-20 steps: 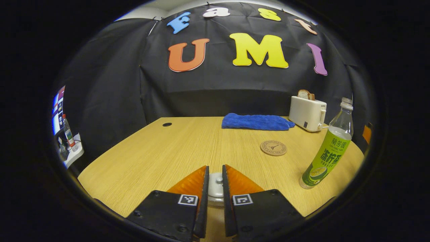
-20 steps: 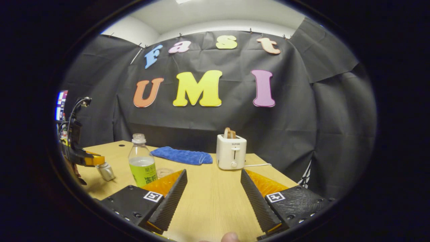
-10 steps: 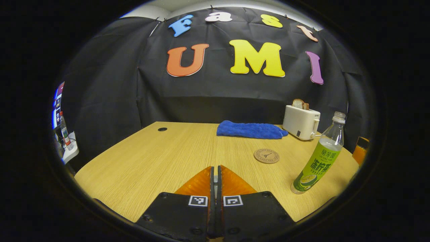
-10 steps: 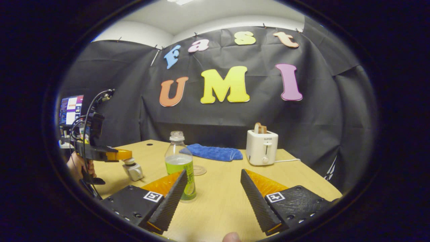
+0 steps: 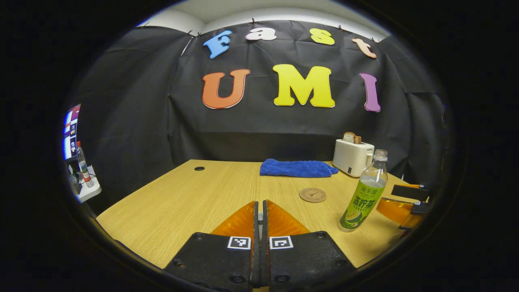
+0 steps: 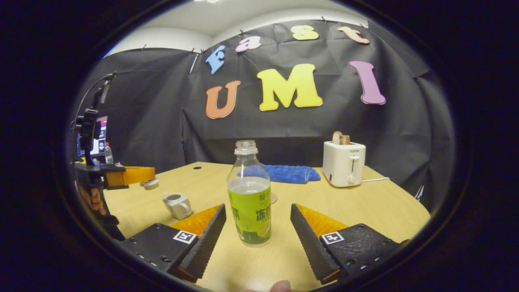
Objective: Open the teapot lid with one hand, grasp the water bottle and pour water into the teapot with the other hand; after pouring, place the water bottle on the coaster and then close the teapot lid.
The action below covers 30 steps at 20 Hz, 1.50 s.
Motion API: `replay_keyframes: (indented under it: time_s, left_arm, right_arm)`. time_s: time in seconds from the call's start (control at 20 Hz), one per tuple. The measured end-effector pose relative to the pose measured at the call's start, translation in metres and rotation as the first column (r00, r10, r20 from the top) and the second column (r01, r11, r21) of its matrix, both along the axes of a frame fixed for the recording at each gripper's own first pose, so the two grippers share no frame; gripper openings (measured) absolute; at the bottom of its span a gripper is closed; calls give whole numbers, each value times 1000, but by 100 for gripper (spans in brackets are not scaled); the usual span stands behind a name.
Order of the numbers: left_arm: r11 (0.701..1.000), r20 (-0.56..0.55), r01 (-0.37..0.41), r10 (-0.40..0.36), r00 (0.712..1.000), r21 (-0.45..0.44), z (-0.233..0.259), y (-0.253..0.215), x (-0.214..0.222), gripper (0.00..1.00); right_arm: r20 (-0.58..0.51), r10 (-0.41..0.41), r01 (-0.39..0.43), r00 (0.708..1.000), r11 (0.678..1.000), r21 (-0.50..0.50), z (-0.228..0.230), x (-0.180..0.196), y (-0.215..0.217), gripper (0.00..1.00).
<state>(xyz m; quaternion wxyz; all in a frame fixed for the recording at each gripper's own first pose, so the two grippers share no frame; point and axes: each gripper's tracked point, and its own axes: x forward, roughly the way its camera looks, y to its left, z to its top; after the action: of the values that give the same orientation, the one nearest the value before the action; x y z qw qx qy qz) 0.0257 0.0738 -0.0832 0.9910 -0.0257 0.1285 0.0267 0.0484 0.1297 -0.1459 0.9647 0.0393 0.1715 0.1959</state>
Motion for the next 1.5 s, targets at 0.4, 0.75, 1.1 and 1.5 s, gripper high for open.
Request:
replay_keyframes:
  time_s: [0.4, 0.75, 1.1, 1.5]
  left_arm:
    - [999, 16, -29, 29, 999, -28, 1, 16, -18, 2]
    - [998, 53, -46, 48, 997, -48, 6, 35, -17, 2]
    - [1000, 79, -27, 28, 997, -9, 13, 44, -20, 2]
    - [1000, 82, -14, 14, 997, -5, 11, 55, -22, 2]
  right_arm:
    - [-62, -13, 11, 998, 1000, -29, -30, 26, 27, 95]
    - [-28, -13, 10, 1000, 996, -88, -22, 31, 30, 75]
    - [126, 120, -58, 985, 908, -416, 9, 57, 50, 72]
    - [174, 319, -69, 932, 626, -777, -5, 75, 82, 72]
